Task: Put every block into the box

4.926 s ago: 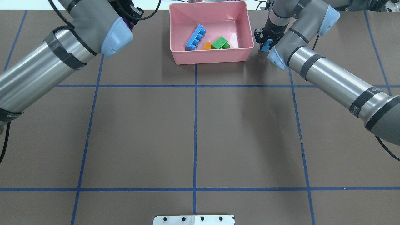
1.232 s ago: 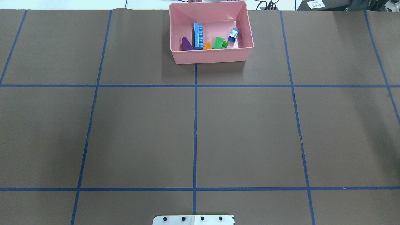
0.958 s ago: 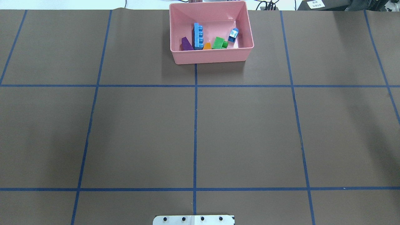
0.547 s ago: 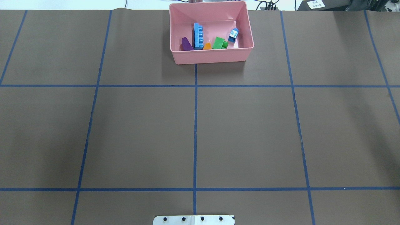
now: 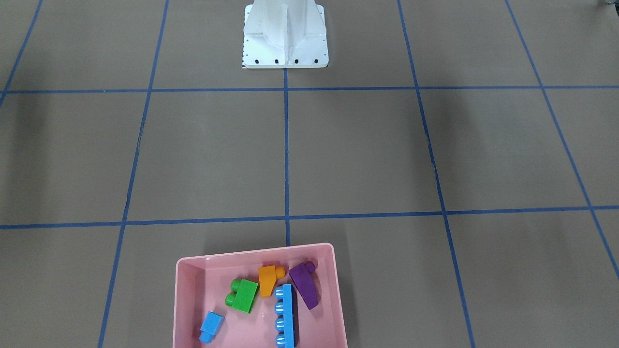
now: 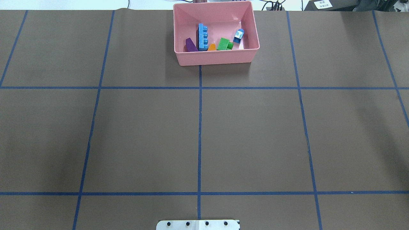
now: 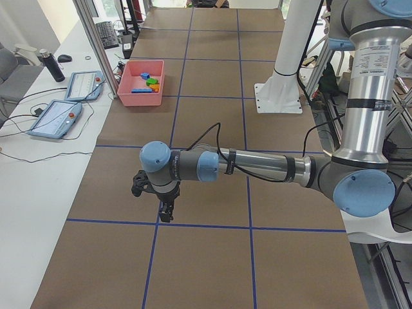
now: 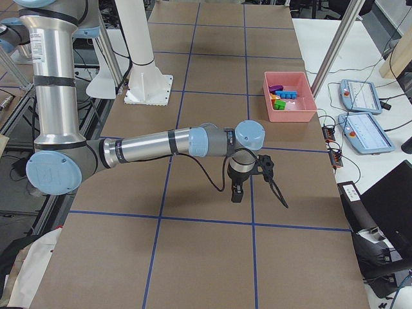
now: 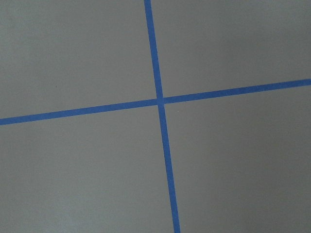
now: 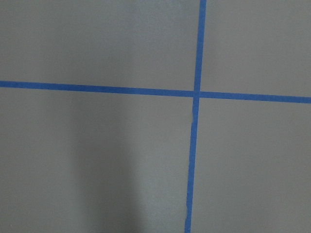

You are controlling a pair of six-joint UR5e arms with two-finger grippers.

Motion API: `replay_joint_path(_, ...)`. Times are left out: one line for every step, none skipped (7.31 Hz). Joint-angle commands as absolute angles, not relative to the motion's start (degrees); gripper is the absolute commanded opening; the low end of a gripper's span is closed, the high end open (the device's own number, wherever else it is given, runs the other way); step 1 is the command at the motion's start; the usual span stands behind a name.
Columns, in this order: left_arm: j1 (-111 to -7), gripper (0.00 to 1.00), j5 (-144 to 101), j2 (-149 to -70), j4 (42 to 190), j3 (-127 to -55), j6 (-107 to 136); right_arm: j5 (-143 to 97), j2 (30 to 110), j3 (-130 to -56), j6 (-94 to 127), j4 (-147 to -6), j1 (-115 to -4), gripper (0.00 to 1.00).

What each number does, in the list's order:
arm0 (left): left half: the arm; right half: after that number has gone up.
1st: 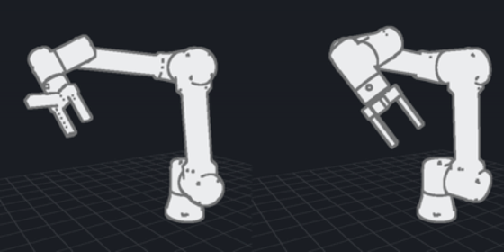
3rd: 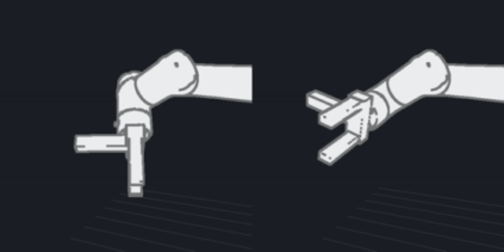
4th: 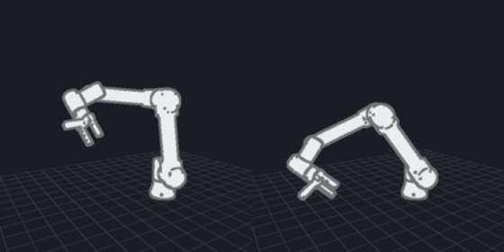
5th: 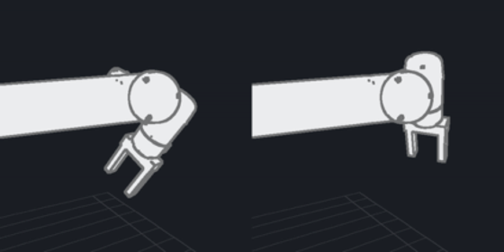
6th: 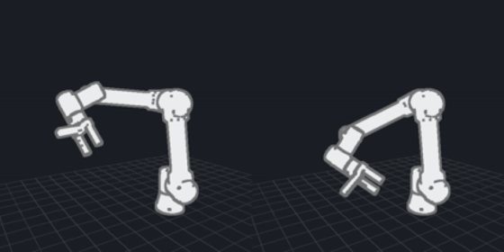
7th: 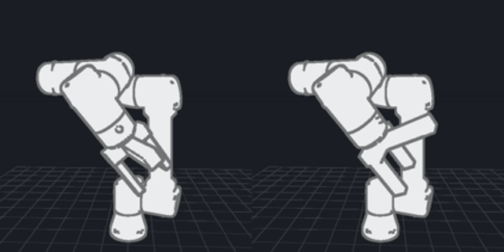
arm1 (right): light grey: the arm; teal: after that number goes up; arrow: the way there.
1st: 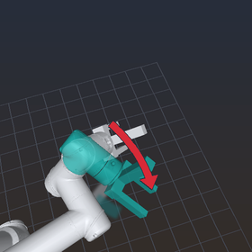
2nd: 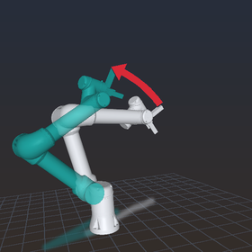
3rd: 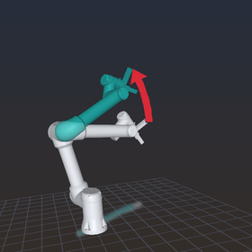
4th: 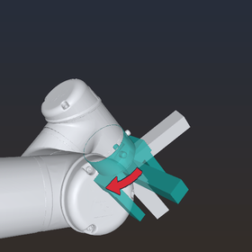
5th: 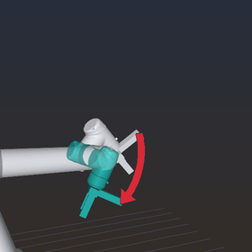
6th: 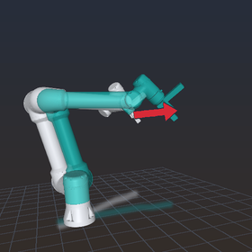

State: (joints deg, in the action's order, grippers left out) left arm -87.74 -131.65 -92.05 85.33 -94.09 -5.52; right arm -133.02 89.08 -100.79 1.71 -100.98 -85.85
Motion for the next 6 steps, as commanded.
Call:
replay_joint_path(-87.7, 1.00, -129.9, -91.7, 84.9, -95.0, -5.6, -133.1, 89.5, -101.1, 1.9, -100.8, -85.8, 1.00)
replay_joint_path(-87.7, 1.00, -129.9, -90.5, 85.2, -94.6, -5.7, -133.0, 88.8, -100.9, 1.8, -100.9, -85.8, 1.00)
replay_joint_path(-87.6, 1.00, -130.1, -90.9, 84.7, -94.2, -5.4, -133.1, 88.8, -101.2, 1.8, -101.2, -85.8, 1.00)
replay_joint_path(-87.7, 1.00, -130.1, -90.5, 84.7, -94.0, -5.4, -133.2, 88.8, -101.2, 1.8, -101.2, -85.8, 1.00)
replay_joint_path(-87.7, 1.00, -130.2, -90.4, 85.1, -93.6, -5.4, -133.6, 88.9, -101.2, 1.8, -101.3, -85.8, 1.00)
replay_joint_path(-87.6, 1.00, -130.3, -90.9, 84.9, -92.6, -5.4, -133.9, 89.0, -101.2, 1.8, -101.4, -85.8, 1.00)
